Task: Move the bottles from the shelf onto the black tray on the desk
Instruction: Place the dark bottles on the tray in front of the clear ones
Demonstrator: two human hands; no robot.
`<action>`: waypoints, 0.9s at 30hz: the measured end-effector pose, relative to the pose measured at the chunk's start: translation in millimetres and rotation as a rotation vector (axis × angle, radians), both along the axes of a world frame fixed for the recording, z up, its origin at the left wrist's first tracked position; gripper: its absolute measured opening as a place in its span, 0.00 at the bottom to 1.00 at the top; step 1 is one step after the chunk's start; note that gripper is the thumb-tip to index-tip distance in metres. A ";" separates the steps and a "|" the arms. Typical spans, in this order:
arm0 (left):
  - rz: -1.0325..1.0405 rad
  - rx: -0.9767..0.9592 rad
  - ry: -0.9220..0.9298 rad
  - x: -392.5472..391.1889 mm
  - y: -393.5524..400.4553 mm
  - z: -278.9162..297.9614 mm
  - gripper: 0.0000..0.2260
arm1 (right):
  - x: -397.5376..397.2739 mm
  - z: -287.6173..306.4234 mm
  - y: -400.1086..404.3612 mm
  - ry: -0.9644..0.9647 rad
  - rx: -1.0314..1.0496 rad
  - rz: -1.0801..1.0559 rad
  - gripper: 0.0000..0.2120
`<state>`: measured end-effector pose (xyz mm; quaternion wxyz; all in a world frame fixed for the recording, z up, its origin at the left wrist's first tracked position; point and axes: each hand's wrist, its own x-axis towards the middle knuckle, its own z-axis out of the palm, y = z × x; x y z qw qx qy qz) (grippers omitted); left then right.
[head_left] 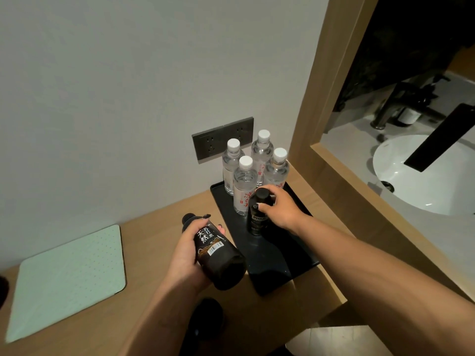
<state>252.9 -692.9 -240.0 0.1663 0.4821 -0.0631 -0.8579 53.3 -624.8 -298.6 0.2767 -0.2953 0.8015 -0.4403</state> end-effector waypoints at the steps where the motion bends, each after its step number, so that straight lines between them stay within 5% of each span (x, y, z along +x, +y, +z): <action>1: -0.015 -0.003 -0.001 -0.8 0.8 0.6 0.19 | 0.0 -0.4 -0.1 -0.003 -0.003 0.001 0.16; 10: -0.099 0.000 0.013 -7.4 4.5 11.7 0.18 | -0.8 -1.4 3.7 0.068 0.012 0.071 0.16; 15: -0.138 -0.105 0.014 -11.1 1.1 17.2 0.18 | 0.1 11.2 14.7 0.148 0.050 0.147 0.24; 18: -0.159 -0.210 -0.029 -12.9 0.3 16.2 0.14 | 16.2 19.8 28.9 0.194 -0.122 0.008 0.24; 21: -0.157 -0.357 -0.068 -19.0 0.1 12.6 0.18 | 43.6 29.5 45.7 0.034 -0.341 -0.147 0.15; 27: -0.219 -0.820 -0.257 -44.1 19.7 8.0 0.13 | 78.1 38.6 86.6 -0.193 -0.268 0.151 0.19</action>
